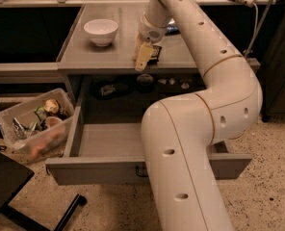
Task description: Place rxbar chocolate into top drawer
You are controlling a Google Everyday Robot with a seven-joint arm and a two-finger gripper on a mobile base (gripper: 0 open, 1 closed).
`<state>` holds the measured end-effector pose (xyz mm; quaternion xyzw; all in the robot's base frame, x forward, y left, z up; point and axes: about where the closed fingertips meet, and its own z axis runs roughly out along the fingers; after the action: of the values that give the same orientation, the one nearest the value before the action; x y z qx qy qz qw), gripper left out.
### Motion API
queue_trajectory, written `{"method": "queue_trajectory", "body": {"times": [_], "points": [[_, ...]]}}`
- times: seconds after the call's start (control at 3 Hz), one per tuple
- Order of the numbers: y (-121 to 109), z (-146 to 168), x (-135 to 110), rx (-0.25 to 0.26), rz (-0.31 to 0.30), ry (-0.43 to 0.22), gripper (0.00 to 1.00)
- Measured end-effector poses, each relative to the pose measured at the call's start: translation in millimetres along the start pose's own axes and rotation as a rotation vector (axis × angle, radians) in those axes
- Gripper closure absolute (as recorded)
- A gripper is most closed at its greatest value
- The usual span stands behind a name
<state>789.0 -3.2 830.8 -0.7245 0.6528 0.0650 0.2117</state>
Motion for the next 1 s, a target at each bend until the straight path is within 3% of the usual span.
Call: {"method": "queue_trajectory", "body": {"times": [0.33, 1.0], "points": [[0.0, 0.0, 0.0, 0.0, 0.0, 0.0, 0.81], [3.4, -1.5, -0.8, 0.0, 0.0, 0.0, 0.35]]}}
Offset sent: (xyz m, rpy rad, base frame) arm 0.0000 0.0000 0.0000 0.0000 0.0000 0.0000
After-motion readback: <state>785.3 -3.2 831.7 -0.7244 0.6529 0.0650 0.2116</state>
